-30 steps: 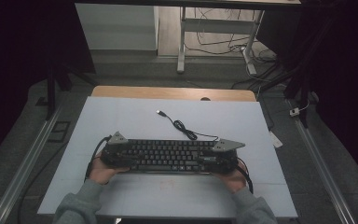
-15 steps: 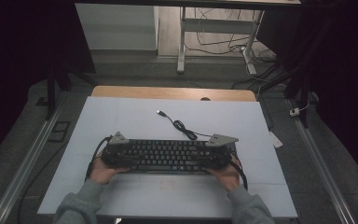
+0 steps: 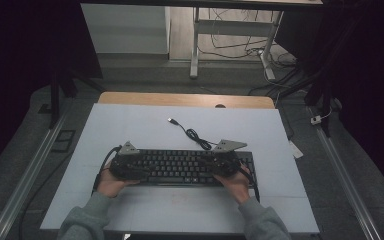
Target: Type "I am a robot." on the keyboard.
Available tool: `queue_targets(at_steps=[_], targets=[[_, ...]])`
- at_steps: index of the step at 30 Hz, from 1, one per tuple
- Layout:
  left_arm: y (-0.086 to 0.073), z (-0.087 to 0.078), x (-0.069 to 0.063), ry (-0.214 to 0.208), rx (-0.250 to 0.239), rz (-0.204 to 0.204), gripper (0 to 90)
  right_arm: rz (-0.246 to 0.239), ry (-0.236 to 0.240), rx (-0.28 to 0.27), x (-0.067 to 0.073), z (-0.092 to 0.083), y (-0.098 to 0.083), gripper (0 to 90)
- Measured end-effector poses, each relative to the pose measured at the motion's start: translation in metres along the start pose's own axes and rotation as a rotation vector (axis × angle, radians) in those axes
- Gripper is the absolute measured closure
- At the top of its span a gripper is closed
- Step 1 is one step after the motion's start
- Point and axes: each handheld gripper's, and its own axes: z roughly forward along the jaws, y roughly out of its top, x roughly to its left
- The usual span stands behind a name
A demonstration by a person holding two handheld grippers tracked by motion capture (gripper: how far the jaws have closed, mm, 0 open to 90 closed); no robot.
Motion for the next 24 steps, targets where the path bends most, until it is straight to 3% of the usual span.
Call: queue_targets(at_steps=[5, 16, 24], targets=[[0.000, 0.000, -0.001, 0.000, -0.002, 0.002, 30.8, -0.005, 0.027, 0.018, 0.001, 0.008, 0.003, 88.9], [0.000, 0.000, -0.002, -0.001, 0.003, 0.006, 30.6, -0.028, 0.063, 0.061, 0.010, 0.033, 0.009, 89.6], [0.000, 0.002, -0.003, -0.002, 0.012, 0.008, 30.2, -0.034, 0.041, 0.110, 0.013, 0.054, 0.012, 89.6]])
